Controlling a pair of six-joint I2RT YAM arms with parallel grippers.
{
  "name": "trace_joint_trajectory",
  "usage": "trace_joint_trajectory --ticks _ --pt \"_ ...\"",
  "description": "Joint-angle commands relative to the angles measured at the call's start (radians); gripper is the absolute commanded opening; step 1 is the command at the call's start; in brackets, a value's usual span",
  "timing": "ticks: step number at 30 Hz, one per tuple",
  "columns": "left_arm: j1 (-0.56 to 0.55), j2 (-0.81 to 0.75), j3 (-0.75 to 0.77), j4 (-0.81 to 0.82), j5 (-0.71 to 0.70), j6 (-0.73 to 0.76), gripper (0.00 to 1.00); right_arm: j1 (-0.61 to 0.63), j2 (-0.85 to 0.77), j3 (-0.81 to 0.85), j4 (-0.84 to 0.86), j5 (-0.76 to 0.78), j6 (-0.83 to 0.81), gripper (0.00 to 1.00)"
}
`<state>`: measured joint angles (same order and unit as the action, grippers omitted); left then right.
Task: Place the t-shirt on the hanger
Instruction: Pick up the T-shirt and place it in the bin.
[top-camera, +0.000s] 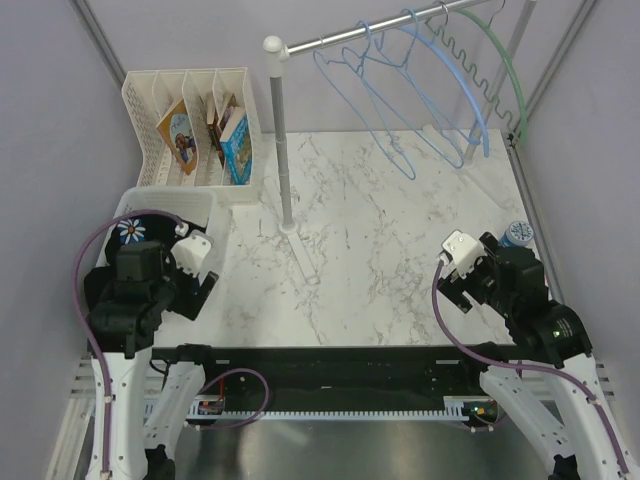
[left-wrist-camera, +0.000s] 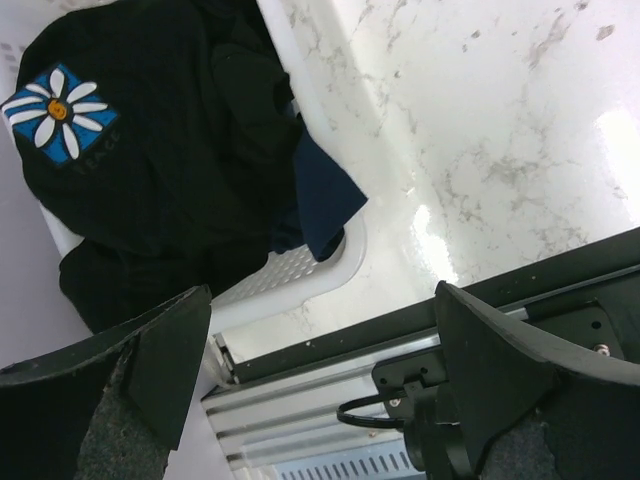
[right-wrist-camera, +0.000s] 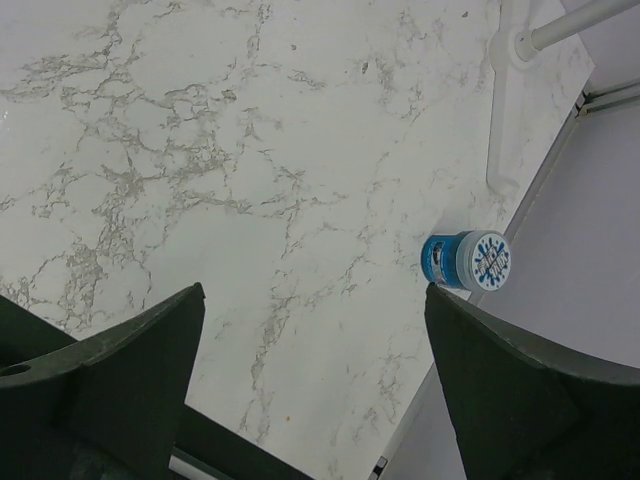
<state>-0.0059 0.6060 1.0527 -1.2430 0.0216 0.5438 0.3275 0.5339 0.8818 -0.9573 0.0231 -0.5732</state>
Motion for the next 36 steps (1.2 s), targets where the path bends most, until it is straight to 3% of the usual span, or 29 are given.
trace_joint_trajectory --ticks 1,3,11,16,26,34,36 --pt "0.004 0.112 0.053 0.069 -0.141 -0.027 0.99 -0.007 0.015 0.022 -0.017 -0.017 -0.004 0.98" --pt "0.004 0.245 0.110 0.118 -0.198 -0.033 0.99 -0.008 0.024 0.035 -0.021 -0.020 0.004 0.98" --pt "0.217 0.722 0.441 0.143 0.055 0.048 0.99 -0.010 0.055 0.074 -0.064 -0.046 0.002 0.98" --pt "0.357 0.937 0.550 0.117 0.106 0.096 0.99 -0.011 0.066 0.082 -0.069 -0.068 0.009 0.98" --pt "0.487 1.152 0.461 0.227 0.051 0.165 0.99 -0.013 0.112 0.094 -0.083 -0.081 0.006 0.98" --pt "0.500 1.213 0.323 0.310 0.003 0.176 0.99 -0.015 0.138 0.131 -0.081 -0.055 -0.005 0.98" --pt "0.498 1.222 0.320 0.310 0.001 0.177 0.91 -0.015 0.146 0.135 -0.077 -0.058 -0.005 0.98"
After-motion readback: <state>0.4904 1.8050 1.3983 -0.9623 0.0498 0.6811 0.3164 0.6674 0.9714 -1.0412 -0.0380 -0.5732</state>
